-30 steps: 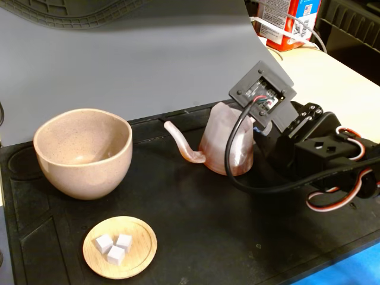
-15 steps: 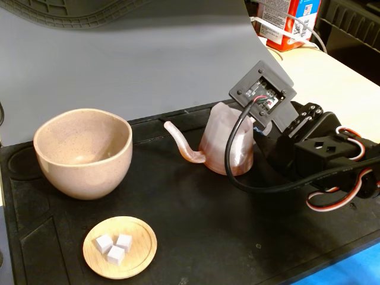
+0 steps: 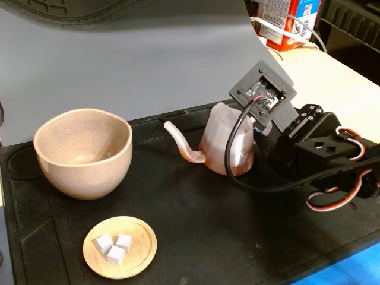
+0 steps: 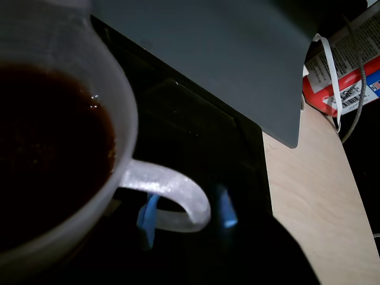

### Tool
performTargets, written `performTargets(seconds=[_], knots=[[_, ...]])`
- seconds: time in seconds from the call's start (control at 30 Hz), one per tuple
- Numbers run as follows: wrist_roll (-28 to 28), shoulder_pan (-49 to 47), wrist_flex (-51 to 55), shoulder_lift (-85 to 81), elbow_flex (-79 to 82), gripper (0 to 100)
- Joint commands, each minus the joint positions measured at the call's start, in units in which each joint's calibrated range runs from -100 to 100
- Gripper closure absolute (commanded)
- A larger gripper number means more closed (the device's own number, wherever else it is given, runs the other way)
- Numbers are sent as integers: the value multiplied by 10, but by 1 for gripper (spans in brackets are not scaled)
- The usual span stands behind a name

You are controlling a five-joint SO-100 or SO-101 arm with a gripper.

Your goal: Pick up a kettle and pour liquid into a cup.

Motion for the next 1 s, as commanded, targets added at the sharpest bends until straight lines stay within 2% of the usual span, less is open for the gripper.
performTargets(seconds=[0.0,0.1,0.33,0.37,0.43,0.63,0.77,0.97], knots=[[-1,4,-8,-10,-16,96],[-1,5,-8,-10,-16,99],[-1,4,-14,-11,-12,99],[-3,4,-52,-10,-8,99],[-32,-2,-59,-12,-7,99],[-34,1,-49,-164,84,99],[-41,-3,60,-288,97,99],[-43,-19,125,-376,106,99]])
